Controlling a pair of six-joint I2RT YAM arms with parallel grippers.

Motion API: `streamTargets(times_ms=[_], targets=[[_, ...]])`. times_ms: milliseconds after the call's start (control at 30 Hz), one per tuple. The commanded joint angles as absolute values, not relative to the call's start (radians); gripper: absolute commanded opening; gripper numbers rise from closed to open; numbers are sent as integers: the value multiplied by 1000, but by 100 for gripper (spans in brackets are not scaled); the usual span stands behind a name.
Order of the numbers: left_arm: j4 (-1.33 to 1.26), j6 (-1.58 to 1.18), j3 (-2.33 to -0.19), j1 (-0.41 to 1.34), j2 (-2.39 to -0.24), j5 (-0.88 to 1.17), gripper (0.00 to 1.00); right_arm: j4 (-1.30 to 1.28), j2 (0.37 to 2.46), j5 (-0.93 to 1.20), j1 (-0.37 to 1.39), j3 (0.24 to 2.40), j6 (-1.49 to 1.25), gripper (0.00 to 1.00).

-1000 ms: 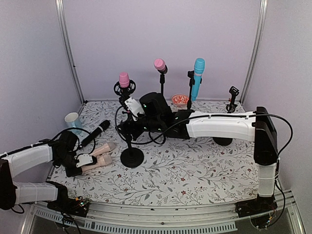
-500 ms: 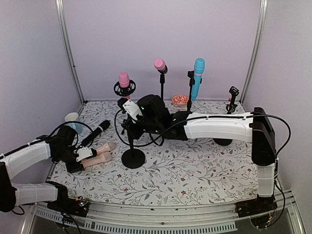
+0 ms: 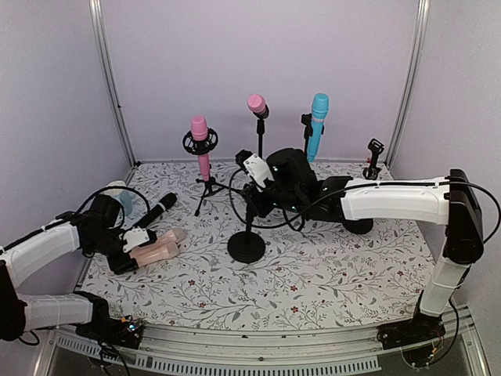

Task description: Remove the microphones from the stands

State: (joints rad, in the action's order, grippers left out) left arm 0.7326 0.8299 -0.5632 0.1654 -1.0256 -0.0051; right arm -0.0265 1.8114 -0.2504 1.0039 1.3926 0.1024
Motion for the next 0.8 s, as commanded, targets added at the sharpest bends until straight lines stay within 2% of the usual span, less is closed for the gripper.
streamTargets(times_ms=[0, 233, 300, 333, 367, 767], targets=[[744, 812, -598, 166, -1016, 42, 69, -69, 1687, -367, 932, 1275, 134, 20], [727, 813, -608, 166, -1026, 67, 71, -106, 1533, -416, 829, 1150, 145, 20], [723, 808, -619, 166, -1035, 87, 79, -121, 1501, -427, 798, 1126, 147, 20], [723, 803, -629, 167, -1042, 95, 88, -128, 1488, -434, 787, 1115, 148, 20], [723, 797, -640, 166, -1050, 105, 90, -136, 1473, -441, 776, 1105, 150, 20], [730, 750, -759, 167, -1131, 193, 92, -231, 1355, -458, 668, 1034, 136, 20]])
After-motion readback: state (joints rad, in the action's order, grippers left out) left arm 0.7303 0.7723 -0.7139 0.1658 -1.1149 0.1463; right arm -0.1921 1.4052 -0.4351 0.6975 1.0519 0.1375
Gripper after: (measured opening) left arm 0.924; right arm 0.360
